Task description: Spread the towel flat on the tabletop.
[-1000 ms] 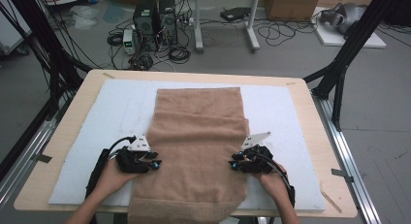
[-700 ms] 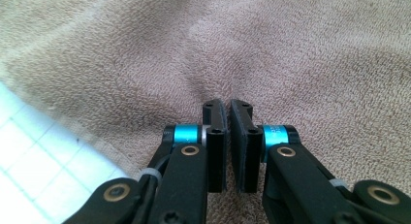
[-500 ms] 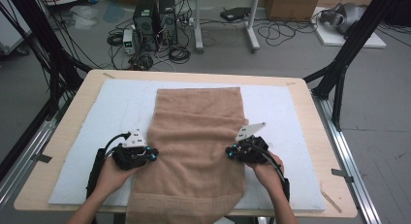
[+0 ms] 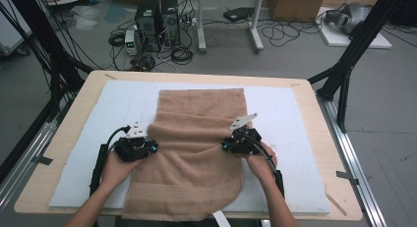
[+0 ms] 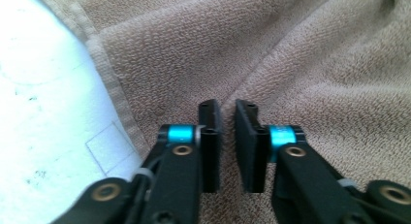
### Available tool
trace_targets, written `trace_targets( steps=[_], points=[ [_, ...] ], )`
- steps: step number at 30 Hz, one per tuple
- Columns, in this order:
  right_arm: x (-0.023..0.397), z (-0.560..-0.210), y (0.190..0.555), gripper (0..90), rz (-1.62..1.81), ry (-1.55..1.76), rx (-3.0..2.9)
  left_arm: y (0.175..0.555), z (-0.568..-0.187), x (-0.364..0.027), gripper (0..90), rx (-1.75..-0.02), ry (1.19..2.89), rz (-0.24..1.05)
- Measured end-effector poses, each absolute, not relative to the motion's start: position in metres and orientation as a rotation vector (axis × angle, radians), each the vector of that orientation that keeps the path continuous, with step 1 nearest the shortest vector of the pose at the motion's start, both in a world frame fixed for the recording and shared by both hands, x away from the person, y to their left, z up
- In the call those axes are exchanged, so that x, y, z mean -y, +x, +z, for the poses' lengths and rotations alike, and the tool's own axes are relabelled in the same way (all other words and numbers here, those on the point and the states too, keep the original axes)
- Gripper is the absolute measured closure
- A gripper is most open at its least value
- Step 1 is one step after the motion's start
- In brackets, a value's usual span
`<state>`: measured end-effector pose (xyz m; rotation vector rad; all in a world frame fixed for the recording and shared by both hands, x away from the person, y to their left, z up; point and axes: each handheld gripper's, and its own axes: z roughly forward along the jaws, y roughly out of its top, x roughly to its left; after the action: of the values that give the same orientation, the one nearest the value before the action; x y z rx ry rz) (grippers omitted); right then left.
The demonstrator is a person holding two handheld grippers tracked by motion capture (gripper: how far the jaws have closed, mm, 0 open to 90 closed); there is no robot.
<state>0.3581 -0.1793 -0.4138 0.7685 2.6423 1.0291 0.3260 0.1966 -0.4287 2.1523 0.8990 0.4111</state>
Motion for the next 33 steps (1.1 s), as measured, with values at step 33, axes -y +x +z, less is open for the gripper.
trace_targets(
  steps=[33],
  points=[
    [0.205, -0.427, 0.291, 83.7, 1.107, 0.664, -2.790, 0.295, -0.429, -0.185, 82.0, -0.711, 2.213, 0.386]
  ],
)
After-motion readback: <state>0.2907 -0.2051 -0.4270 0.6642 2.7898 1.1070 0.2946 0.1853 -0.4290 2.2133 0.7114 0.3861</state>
